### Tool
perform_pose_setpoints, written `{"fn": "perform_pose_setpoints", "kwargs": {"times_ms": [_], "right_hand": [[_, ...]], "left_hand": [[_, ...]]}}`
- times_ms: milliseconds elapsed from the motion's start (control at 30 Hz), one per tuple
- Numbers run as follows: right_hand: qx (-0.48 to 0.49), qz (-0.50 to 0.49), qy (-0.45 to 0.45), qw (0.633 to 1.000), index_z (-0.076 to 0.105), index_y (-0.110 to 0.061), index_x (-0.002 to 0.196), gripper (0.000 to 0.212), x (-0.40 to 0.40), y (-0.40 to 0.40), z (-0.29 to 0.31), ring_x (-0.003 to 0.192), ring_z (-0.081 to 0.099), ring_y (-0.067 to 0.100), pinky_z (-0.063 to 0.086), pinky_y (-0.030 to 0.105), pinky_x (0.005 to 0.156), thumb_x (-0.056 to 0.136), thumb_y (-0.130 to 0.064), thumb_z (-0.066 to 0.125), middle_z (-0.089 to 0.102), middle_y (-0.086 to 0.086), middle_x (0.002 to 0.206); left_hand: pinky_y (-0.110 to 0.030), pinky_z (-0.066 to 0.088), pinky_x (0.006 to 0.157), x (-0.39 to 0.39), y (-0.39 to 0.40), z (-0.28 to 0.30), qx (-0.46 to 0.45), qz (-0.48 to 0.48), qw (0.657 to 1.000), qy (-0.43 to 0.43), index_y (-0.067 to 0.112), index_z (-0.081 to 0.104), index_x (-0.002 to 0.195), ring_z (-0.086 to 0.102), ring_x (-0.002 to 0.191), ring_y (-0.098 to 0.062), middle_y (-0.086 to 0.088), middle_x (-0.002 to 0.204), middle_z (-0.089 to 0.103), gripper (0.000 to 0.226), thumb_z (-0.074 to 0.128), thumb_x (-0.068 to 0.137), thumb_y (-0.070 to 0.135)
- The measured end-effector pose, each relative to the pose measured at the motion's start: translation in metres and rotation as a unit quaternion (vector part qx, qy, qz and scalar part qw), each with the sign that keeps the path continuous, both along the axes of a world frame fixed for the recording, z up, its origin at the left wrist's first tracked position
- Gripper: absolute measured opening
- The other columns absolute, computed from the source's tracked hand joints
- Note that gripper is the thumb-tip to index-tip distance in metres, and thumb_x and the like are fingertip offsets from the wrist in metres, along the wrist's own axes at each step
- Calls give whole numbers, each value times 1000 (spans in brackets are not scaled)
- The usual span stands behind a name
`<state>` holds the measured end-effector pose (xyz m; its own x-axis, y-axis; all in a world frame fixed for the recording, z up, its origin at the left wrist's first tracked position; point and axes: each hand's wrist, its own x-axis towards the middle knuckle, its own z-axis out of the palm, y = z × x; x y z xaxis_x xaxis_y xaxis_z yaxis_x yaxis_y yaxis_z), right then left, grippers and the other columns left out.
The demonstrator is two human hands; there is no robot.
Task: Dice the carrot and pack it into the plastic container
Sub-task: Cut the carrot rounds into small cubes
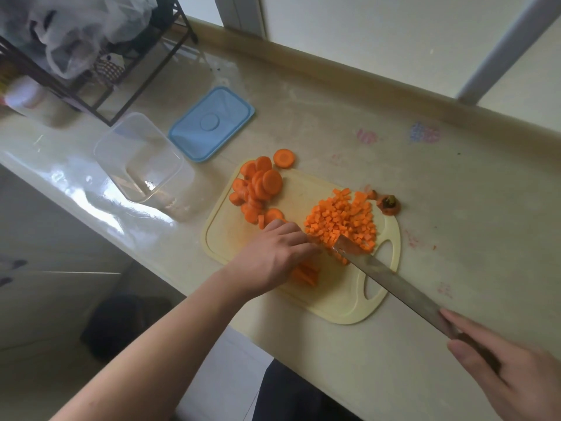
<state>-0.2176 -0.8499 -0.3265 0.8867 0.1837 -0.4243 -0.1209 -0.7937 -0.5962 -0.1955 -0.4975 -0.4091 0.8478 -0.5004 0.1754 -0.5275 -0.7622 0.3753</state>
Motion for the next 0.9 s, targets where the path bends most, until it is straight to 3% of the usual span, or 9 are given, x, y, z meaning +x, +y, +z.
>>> {"fn": "perform_pose_setpoints", "kwargs": {"times_ms": [133,300,400,600,900], "right_hand": [[-3,3,-24,1000,41,-77,112,35,-1,2,-2,64,52,-19,37,-4,59,78,-80,33,60,-33,82],[0,2,-27,1000,39,-79,111,37,-2,1,-7,66,55,-16,39,-3,58,76,-85,28,61,-32,83],[-8,8,-29,1000,40,-79,110,34,-2,1,-6,61,54,-13,39,-1,54,77,-79,34,59,-30,72],[-9,3,-21,1000,41,-78,111,35,0,1,-5,65,55,-14,38,-4,58,78,-81,32,61,-29,78],[-4,8,21,1000,48,-68,114,42,0,3,0,63,53,-20,37,-5,56,79,-82,30,59,-35,79]], "left_hand": [[-39,47,76,-10,4,7,1,-11,1000,8,6,74,110,62,91,-33,-10,110,70,25,56,94,1],[-39,46,80,-25,10,3,1,-35,999,0,8,75,107,60,88,-31,-11,103,66,21,57,100,18],[-38,46,79,-29,9,-3,7,-19,1000,-12,8,75,105,58,88,-31,-10,100,66,22,54,102,17],[-37,40,85,-29,5,-4,19,13,999,-27,7,74,102,54,93,-29,-10,98,65,14,61,96,5],[-41,42,78,-24,6,0,43,-7,999,8,11,73,103,56,85,-29,-6,93,65,16,65,92,3]]}}
